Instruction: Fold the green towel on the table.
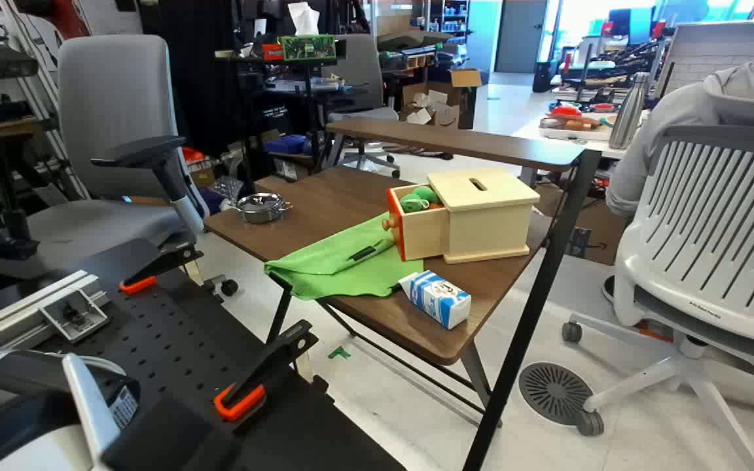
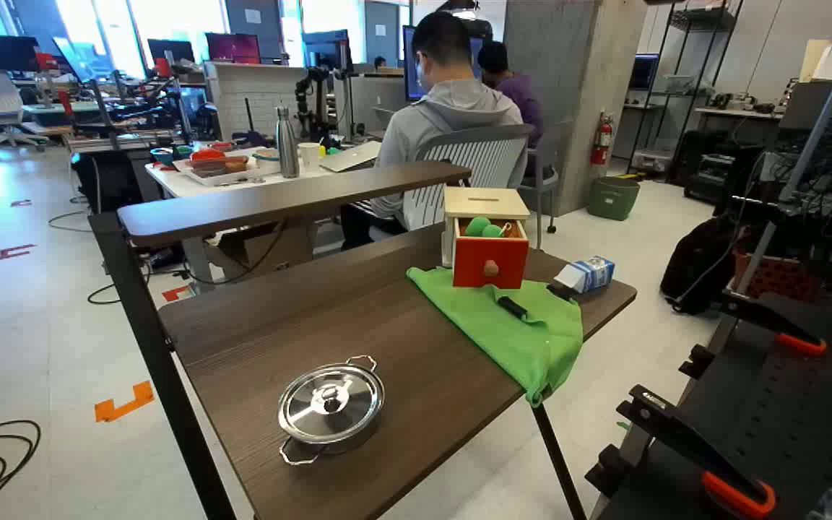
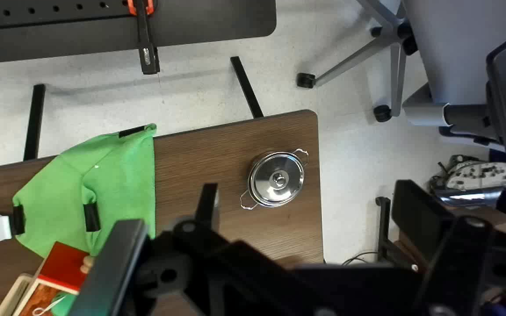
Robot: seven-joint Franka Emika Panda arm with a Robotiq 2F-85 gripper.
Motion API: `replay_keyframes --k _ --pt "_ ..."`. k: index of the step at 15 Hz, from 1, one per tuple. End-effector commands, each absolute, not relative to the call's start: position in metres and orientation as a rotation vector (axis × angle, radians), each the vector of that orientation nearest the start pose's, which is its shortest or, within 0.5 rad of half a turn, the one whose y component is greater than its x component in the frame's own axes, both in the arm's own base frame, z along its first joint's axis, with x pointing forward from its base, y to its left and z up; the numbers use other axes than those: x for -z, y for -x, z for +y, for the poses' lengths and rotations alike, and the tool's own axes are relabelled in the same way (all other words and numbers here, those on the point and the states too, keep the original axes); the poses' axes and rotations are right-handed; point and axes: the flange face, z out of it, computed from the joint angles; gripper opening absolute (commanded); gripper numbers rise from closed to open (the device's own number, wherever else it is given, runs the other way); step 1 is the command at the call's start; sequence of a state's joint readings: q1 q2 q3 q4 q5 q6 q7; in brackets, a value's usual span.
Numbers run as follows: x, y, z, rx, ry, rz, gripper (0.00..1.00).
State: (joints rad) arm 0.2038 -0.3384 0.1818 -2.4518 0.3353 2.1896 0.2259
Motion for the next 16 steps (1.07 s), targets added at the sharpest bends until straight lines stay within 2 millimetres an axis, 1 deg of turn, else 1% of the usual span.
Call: replay_keyframes --k 1,10,12,14,16 --pt "-0.43 -0.405 0.178 0.01 2.909 0.049 1.0" --pt "-0.428 -0.405 0.178 0.016 2.913 0.048 1.0" --pt "-0.417 -0.407 0.178 0.037 2.931 0.04 1.0" --pt "-0.399 -0.41 0.176 0.04 2.948 0.027 1.0" --pt "-0.376 -0.414 0.173 0.032 2.962 0.022 1.0"
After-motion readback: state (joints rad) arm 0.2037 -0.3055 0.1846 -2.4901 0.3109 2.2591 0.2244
